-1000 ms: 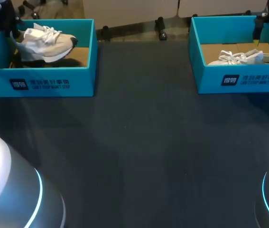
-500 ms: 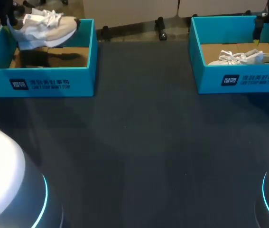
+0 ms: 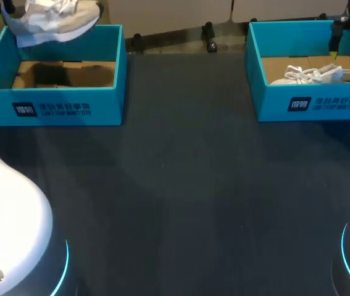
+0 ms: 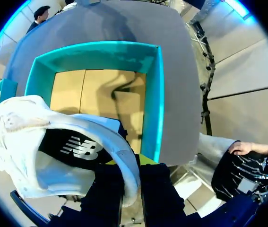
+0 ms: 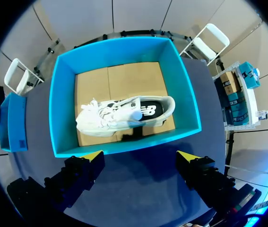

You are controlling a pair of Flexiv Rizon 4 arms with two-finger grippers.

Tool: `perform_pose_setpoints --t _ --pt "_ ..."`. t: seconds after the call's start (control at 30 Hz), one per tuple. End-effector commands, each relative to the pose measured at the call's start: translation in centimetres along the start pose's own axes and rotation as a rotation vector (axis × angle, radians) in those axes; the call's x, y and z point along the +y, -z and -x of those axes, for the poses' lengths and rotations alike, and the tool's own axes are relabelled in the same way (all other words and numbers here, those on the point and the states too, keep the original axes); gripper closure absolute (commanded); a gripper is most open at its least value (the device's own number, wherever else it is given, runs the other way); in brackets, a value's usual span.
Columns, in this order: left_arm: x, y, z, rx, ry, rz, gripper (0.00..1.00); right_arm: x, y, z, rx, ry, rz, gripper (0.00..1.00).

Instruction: Take the shoe out of the shoebox, open the shoe tongue, remove and reinsert the insole, then place the shoe into the shoebox

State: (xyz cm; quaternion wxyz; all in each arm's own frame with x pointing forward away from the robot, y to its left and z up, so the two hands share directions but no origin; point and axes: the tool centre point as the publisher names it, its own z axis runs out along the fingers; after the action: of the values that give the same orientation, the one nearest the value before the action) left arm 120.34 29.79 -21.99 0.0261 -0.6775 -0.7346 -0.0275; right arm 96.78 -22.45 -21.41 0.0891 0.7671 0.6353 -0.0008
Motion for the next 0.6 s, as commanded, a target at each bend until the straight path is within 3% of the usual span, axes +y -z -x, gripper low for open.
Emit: perform_pose_setpoints --t 0.03,0.6 --pt "-2.46 3.53 -0.20 -0.002 0.018 0.056 1.00 -0.11 0.02 0.03 0.000 -0.001 0.002 0.00" --pt "-2.55 4.09 -0.32 -0.011 0.030 0.065 1.00 -0.11 0.02 0.03 0.000 -0.001 0.002 0.00"
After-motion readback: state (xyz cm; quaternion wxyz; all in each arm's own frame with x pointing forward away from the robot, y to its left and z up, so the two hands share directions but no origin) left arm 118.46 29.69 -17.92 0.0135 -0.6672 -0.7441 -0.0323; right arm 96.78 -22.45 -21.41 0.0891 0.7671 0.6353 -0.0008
